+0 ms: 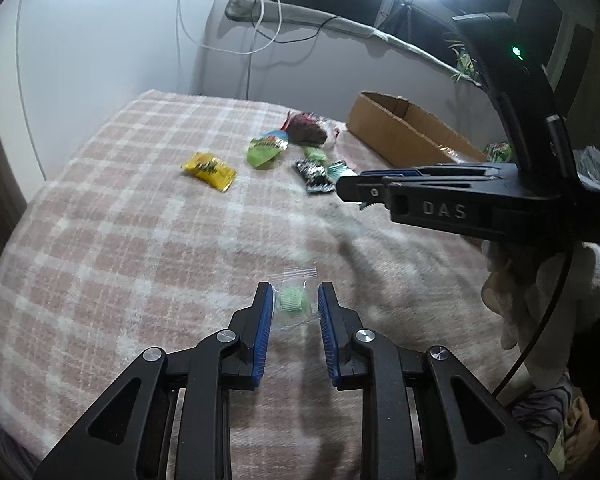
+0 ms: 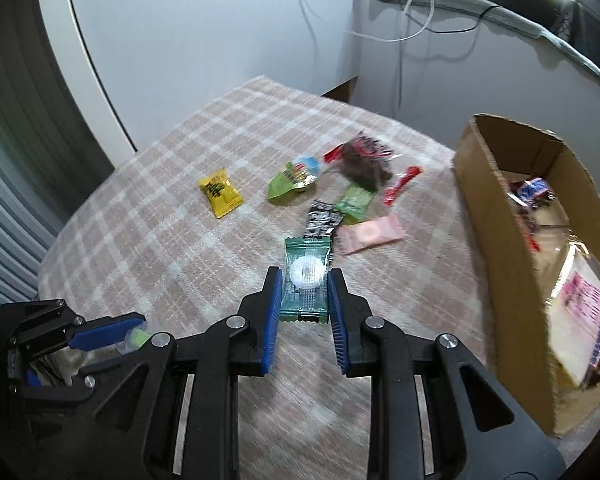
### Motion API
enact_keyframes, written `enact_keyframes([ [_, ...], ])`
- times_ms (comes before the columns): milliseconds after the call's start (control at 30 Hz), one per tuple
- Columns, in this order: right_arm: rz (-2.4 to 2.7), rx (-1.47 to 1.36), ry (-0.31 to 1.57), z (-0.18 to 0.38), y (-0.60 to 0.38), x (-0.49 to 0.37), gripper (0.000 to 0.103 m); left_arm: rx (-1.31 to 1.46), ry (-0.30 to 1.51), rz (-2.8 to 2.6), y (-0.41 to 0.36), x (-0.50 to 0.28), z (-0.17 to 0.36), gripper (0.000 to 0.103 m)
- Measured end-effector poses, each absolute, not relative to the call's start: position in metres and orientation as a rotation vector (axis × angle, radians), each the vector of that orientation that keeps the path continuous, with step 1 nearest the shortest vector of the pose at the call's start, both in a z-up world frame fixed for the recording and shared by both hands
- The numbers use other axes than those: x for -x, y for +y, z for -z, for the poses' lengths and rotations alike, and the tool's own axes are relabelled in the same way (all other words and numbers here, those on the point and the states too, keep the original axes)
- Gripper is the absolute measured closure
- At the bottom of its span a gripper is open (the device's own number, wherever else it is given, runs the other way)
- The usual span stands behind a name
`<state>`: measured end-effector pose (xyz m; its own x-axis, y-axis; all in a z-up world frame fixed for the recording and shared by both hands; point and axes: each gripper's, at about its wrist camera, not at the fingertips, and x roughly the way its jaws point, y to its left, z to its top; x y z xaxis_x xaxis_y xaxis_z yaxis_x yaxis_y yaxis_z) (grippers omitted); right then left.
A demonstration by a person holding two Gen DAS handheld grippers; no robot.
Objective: Organize snacks
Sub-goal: 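Grasp the small green candy bag with the left gripper while the right grasps the teal mint pack, then carry both snacks into the box and open both grippers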
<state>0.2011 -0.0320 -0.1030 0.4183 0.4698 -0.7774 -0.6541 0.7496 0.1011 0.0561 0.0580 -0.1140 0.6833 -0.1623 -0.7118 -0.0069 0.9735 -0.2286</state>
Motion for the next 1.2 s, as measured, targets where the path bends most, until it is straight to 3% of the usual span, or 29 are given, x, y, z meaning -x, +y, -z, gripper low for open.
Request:
enact_keyframes([
  [600, -0.517, 0.096, 0.819, 0.06, -0.159, -0.222, 0.079, 0.18, 0.737, 0.194, 0.025, -0.113, 0.066, 0.081],
  [1200, -0.36, 0.005, 0.826, 0.065, -0.24, -0.265, 0.079, 0.177, 0.724, 0.29, -0.039, -0.209, 0.048, 0.081],
])
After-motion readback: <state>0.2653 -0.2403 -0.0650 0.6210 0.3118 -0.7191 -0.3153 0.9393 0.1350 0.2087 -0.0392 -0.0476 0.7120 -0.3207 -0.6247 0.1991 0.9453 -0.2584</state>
